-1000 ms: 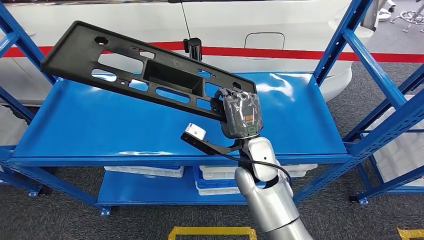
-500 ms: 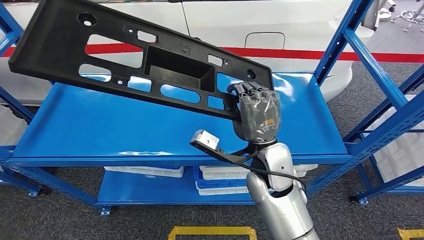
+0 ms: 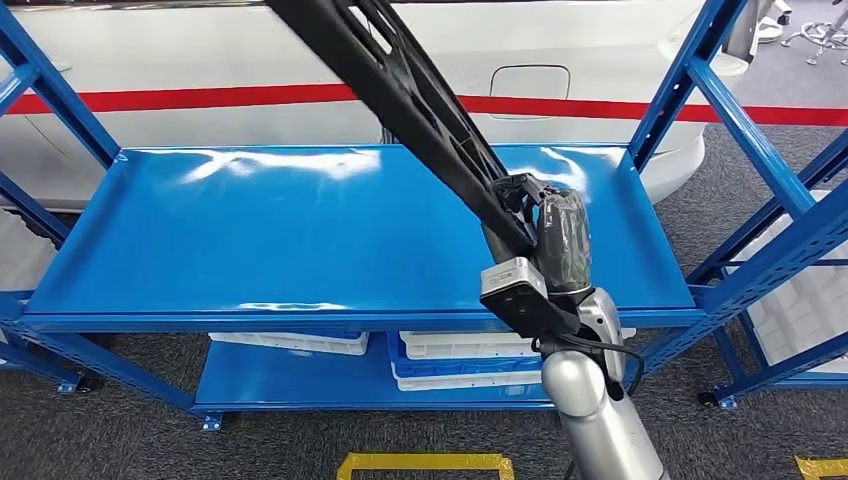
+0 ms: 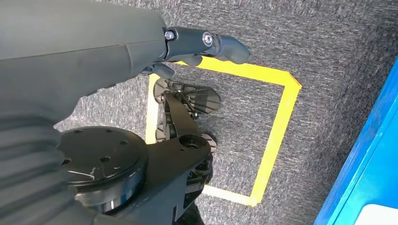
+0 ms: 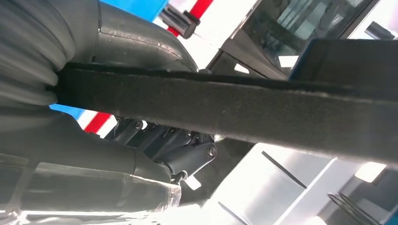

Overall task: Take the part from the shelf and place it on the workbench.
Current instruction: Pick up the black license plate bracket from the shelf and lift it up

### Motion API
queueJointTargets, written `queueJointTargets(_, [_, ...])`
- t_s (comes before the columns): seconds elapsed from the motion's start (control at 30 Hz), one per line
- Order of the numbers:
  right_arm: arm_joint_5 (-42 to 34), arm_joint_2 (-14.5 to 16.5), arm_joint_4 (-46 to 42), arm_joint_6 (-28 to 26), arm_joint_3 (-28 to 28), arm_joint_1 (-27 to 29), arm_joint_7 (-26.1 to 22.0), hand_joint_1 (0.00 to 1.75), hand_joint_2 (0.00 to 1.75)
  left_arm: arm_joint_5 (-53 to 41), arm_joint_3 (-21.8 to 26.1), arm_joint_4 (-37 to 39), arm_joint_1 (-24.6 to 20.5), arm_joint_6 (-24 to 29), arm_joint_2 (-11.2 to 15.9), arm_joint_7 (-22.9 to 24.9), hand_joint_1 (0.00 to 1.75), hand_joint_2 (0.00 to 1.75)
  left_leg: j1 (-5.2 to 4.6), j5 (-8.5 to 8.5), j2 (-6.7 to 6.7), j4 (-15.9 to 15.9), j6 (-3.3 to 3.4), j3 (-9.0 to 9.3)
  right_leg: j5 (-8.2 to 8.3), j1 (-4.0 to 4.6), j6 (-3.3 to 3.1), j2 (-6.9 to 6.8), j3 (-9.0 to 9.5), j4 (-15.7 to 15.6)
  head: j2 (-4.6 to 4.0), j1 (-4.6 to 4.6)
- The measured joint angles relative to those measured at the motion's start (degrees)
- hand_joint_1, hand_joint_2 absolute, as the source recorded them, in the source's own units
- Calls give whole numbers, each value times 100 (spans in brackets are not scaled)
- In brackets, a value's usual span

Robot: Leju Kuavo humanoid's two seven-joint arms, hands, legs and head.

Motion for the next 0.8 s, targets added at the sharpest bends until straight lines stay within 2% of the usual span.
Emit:
queueJointTargets(0.1, [-418, -37, -138, 11, -78, 77, -78, 175, 175, 52, 51, 9, -7, -32, 22, 63, 0, 175, -1, 27, 2, -6, 44, -8, 38, -9, 59, 6, 3, -23, 0, -1])
queueJointTargets(0.17, [-624, -63, -235, 4, -141, 107, -164, 175, 175, 75, 90, 22, -18, -32, 26, 79, 0, 175, 37, 97, 39, -79, 107, 9, -36, 15, 71, -4, -50, 64, 0, 3])
queueJointTargets(0.2, [-704, -78, -274, -4, -176, 120, -210, 175, 175, 76, 102, 29, -24, -26, 26, 84, 0, 175, 59, 130, 60, -117, 137, 15, -154, 30, 47, -11, -136, 246, 0, 13])
queueJointTargets(0.27, [-809, -120, -322, -38, -250, 178, -298, 175, 175, 72, 113, 43, -29, 8, 29, 96, 0, 175, 82, 154, 91, -136, 161, -1, -504, 34, -15, -24, -444, 944, 0, 34])
queueJointTargets(0.3, [-844, -144, -337, -61, -287, 228, -335, 175, 175, 66, 114, 47, -30, 34, 30, 106, 0, 175, 83, 159, 101, -135, 157, -11, -639, 28, -17, -25, -597, 1311, 0, 45])
queueJointTargets(0.33, [-870, -169, -351, -86, -324, 286, -363, 175, 175, 54, 115, 51, -31, 64, 31, 119, 0, 175, 86, 165, 111, -133, 149, -23, -702, 17, 6, -28, -682, 1544, 0, 50])
queueJointTargets(0.37, [-892, -192, -366, -109, -359, 344, -385, 175, 175, 37, 115, 56, -33, 96, 31, 139, 0, 175, 94, 172, 118, -131, 137, -30, -673, 2, 53, -34, -662, 1564, 0, 56])
queueJointTargets(0.4, [-908, -213, -385, -132, -391, 396, -403, 175, 175, 10, 115, 63, -38, 127, 31, 163, 0, 175, 105, 178, 124, -127, 122, -34, -560, -18, 114, -48, -524, 1347, 0, 57])
queueJointTargets(0.47, [-935, -258, -443, -185, -457, 480, -445, 175, 175, -50, 114, 77, -63, 209, 38, 223, 0, 175, 116, 182, 126, -104, 64, -51, -284, -46, 224, -97, -55, 552, 0, 69])
queueJointTargets(0.5, [-945, -280, -478, -209, -488, 522, -468, 175, 175, -80, 114, 85, -82, 255, 45, 250, 0, 175, 111, 187, 124, -87, 23, -65, -192, -37, 233, -105, 114, 257, 0, 73])
queueJointTargets(0.53, [-953, -303, -511, -229, -517, 562, -487, 175, 175, -105, 113, 89, -100, 298, 58, 271, 0, 175, 96, 193, 117, -60, -16, -86, -153, -32, 221, -106, 200, 88, 0, 81])
queueJointTargets(0.6, [-952, -341, -552, -247, -554, 644, -507, 175, 175, -143, 111, 97, -127, 363, 78, 299, 0, 175, 89, 214, 106, -22, -64, -123, -141, -26, 171, -78, 166, 89, 0, 73])
queueJointTargets(0.67, [-941, -370, -563, -252, -572, 691, -508, 175, 175, -155, 109, 99, -145, 394, 92, 312, 0, 175, 124, 109, 92, 86, -110, -187, -117, -48, 107, -71, 112, 103, 0, 58])
queueJointTargets(0.73, [-923, -385, -575, -243, -582, 708, -508, 175, 175, -156, 108, 104, -172, 397, 101, 317, 0, 175, 152, -278, 74, 529, -161, -371, -57, -37, -5, -69, 35, 101, 0, 43])
queueJointTargets(0.8, [-904, -389, -581, -223, -585, 735, -507, 175, 175, -157, 108, 113, -195, 396, 104, 318, 0, 175, 154, -726, 64, 1247, -173, -635, 11, 11, -112, -70, -67, 103, 0, 29])
